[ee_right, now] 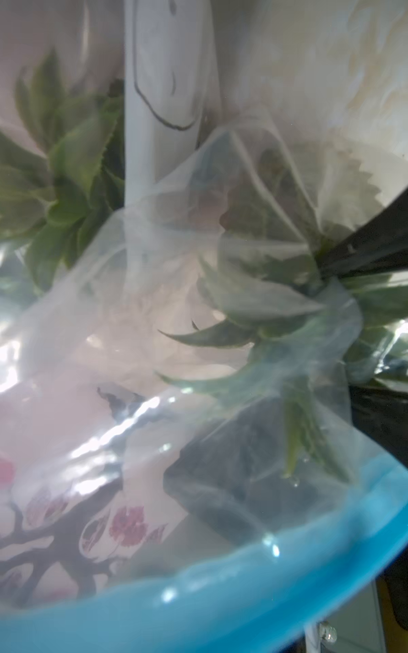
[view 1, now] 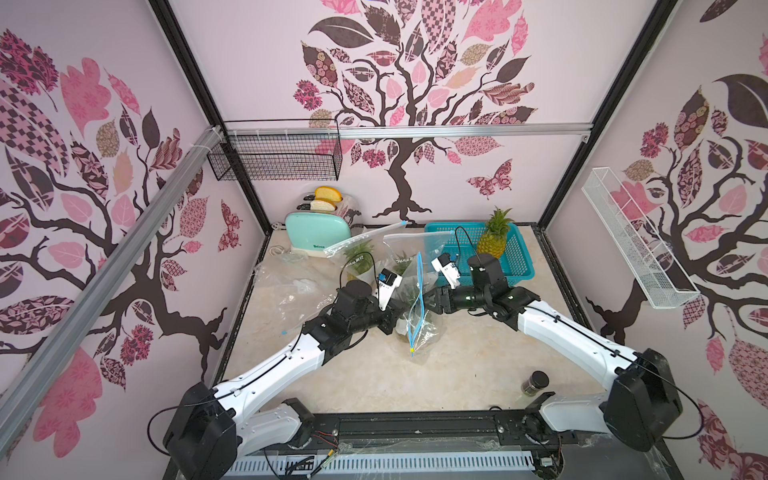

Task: Open the zip-top bag and take out the pineapple
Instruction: Open the zipper of the food storage bag at the center of the board.

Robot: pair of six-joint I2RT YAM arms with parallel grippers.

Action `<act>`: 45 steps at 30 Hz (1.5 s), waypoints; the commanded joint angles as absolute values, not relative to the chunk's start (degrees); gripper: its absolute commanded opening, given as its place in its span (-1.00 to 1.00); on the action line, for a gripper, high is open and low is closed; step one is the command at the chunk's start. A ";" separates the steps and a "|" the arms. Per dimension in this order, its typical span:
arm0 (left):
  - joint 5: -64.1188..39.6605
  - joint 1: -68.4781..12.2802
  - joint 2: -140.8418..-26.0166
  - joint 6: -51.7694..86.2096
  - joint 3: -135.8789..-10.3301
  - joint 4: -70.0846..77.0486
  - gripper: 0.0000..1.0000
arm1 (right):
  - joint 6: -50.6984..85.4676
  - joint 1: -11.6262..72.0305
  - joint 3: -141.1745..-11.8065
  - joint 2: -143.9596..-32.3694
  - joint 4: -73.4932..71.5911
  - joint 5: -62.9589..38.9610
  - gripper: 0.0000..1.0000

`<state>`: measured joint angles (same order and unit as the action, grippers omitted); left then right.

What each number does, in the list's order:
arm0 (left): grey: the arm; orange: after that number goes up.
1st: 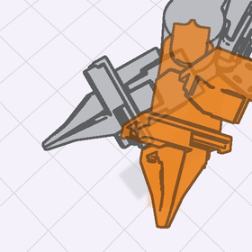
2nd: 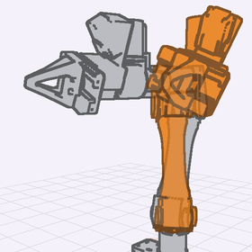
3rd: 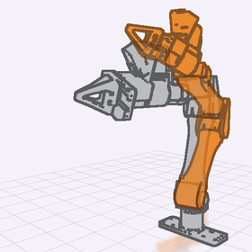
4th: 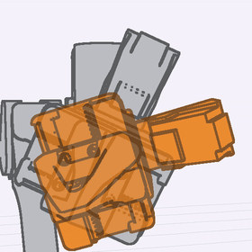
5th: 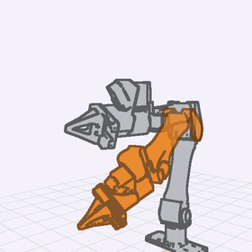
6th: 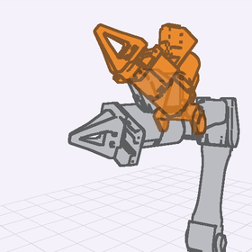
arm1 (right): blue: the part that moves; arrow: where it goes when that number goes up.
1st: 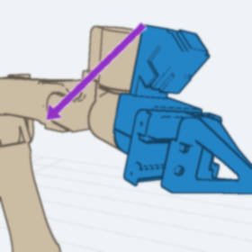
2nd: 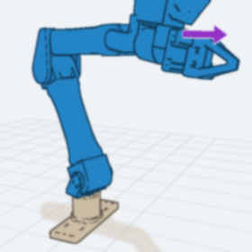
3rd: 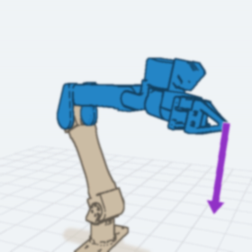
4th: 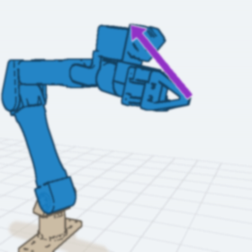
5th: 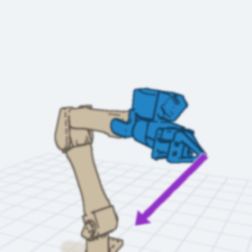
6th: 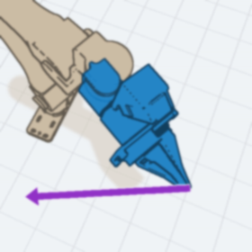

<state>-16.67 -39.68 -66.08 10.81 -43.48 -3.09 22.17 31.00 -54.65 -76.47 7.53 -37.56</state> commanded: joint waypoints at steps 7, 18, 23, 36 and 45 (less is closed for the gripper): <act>-14.70 -39.62 -59.95 9.77 -41.68 -6.49 -1.00 | 23.36 29.39 -53.01 -74.66 6.14 -38.79 -0.78; -7.91 -38.94 -50.74 9.40 -37.20 -14.97 -1.00 | 20.39 21.39 -50.45 -70.66 10.72 -37.72 -0.90; -5.55 -38.94 -49.75 9.92 -36.72 -16.13 -1.00 | 18.57 20.56 -50.11 -71.22 12.41 -37.11 -0.91; -14.18 -39.09 -52.50 14.41 -35.64 -5.30 -1.00 | 15.64 20.81 -58.94 -68.55 22.07 -42.90 -0.24; -17.22 -39.07 -54.60 15.92 -34.46 1.75 -1.00 | 12.79 31.34 -77.48 -65.83 37.13 -32.26 -0.08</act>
<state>-15.22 -39.29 -54.28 15.05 -35.14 -2.61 14.35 27.90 -72.62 -65.58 30.37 -36.07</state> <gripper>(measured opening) 0.047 0.457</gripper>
